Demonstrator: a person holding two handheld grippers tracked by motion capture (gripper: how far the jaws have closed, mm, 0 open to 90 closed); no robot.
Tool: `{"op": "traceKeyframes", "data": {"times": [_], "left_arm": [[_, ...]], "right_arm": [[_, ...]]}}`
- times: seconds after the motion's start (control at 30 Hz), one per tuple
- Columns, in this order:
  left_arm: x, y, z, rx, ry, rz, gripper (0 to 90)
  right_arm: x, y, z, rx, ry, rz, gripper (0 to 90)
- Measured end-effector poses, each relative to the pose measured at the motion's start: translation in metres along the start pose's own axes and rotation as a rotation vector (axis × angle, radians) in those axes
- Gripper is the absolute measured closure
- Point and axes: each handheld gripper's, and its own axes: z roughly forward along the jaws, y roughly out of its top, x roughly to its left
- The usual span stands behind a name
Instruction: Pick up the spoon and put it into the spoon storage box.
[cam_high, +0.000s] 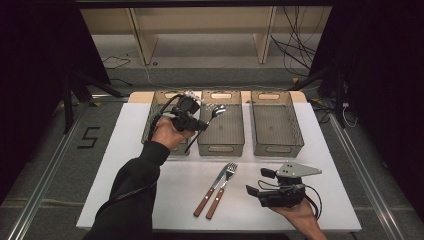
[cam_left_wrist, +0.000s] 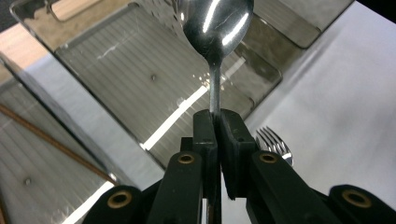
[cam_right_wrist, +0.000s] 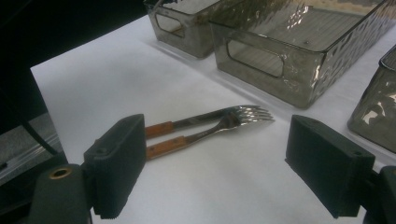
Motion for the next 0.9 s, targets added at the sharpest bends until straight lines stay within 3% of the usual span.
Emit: {"op": "traceKeyframes", "data": {"times": [0.17, 0.43, 0.9], "left_arm": [[0.005, 0.017, 0.016, -0.02, 0.023, -0.011, 85.3], [0.008, 0.031, 0.028, -0.06, 0.048, -0.025, 85.3], [0.02, 0.029, 0.051, -0.097, 0.071, -0.096, 85.3]], "right_arm": [[0.0, 0.0, 0.0, -0.001, 0.003, -0.006, 21.0], [0.0, 0.001, -0.003, -0.009, 0.008, -0.004, 21.0], [0.002, 0.001, -0.001, -0.007, 0.016, -0.006, 21.0]]}}
